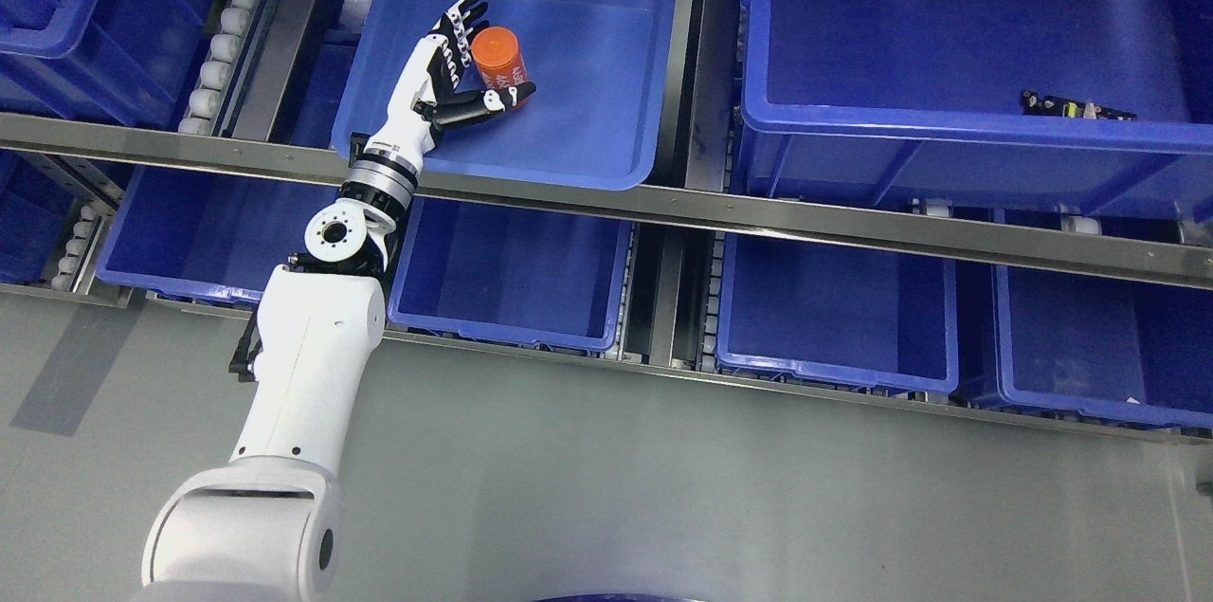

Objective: Grab orange capacitor from left shelf to right desk
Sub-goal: 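Close the left hand fingers around the orange capacitor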

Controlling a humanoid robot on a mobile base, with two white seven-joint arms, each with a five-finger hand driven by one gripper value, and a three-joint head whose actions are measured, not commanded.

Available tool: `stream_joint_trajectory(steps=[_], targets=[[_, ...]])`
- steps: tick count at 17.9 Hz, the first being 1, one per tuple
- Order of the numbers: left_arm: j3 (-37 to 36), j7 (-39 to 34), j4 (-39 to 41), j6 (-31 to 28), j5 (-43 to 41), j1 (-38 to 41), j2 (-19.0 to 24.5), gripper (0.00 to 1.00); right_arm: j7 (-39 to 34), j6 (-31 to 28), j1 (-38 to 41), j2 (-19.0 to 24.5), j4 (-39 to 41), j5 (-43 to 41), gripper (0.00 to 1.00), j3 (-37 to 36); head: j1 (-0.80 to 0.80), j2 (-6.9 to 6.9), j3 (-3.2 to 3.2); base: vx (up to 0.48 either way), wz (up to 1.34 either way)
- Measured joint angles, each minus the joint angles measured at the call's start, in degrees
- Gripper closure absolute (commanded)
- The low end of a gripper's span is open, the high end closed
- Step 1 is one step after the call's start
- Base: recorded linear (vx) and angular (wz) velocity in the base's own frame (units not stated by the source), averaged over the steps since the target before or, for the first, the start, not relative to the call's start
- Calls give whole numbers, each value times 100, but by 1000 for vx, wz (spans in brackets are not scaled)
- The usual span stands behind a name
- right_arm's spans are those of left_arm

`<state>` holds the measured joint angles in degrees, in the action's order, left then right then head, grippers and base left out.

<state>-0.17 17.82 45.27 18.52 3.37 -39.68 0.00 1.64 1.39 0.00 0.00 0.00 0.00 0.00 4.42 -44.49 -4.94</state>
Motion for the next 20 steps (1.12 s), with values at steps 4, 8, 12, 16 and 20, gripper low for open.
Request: stream_joint_trajectory(steps=[4,8,12,16,20], targets=[[-20,-13,37,34,9,-2,0,12,0,25,0,0,0,0,0,0,0,0,0,0,0],[-90,-154,144,58,16,11,0,1,0,16,0,0,0,0,0,0,0,0,0,0,0],[-197,-475,263,9,21,23,0,0,0,5,0,0,0,0,0,0,0,0,0,0,0],[-365,-531,368,2,83,41,0,1,0,1,0,0,0,0,0,0,0,0,0,0,0],[-566,-564,437,-125,248,55,0,25,0,-4,0,0,0,0,0,0,0,0,0,0,0]])
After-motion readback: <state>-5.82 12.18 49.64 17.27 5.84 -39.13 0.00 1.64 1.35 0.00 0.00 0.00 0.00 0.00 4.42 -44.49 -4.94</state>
